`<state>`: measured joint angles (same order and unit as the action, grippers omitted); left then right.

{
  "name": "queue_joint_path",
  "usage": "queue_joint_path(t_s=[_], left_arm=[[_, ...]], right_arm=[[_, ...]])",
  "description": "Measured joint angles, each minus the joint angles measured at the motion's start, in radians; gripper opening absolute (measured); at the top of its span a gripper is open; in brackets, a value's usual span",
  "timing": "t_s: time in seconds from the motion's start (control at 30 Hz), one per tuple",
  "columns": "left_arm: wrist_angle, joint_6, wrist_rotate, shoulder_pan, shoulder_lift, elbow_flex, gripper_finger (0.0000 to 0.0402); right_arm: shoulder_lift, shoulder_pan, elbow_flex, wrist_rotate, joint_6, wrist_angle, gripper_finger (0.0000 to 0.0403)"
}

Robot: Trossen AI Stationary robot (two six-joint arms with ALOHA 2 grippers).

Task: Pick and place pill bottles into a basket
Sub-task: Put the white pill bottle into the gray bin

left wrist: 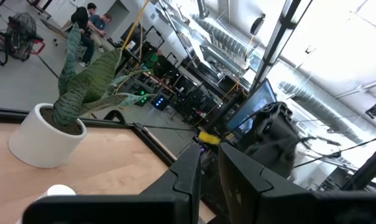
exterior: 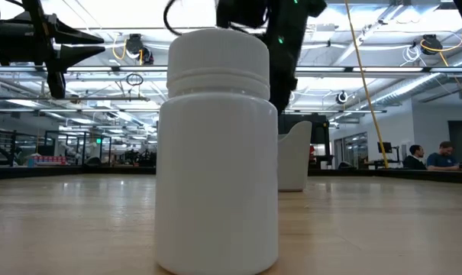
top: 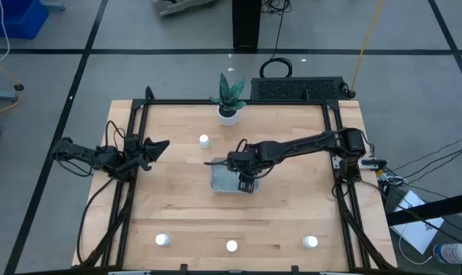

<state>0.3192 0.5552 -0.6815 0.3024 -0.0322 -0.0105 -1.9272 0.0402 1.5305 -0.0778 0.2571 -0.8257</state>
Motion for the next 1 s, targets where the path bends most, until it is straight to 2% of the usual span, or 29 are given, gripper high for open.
queue_joint_path(t_s=[0.17,0.53,0.87,1.0], left_arm=[[0.0,0.002,0.0,0.0,0.0,0.0,0.0063],[0.0,0.001,0.001,0.0,0.0,0.0,0.0063],[0.0,0.001,0.003,0.0,0.0,0.0,0.0063],[0.0,-0.011,0.002,0.0,0.0,0.0,0.0063]], right_arm=[[0.004,-0.001,-0.057,-0.004,0.019,0.036,0.0151],[0.009,-0.001,-0.071,0.0,0.031,0.079,0.0201],[0.116,-0.002,-0.073,0.0,0.039,0.036,0.027],[0.194,-0.006,-0.072,0.0,0.038,0.04,0.0278]])
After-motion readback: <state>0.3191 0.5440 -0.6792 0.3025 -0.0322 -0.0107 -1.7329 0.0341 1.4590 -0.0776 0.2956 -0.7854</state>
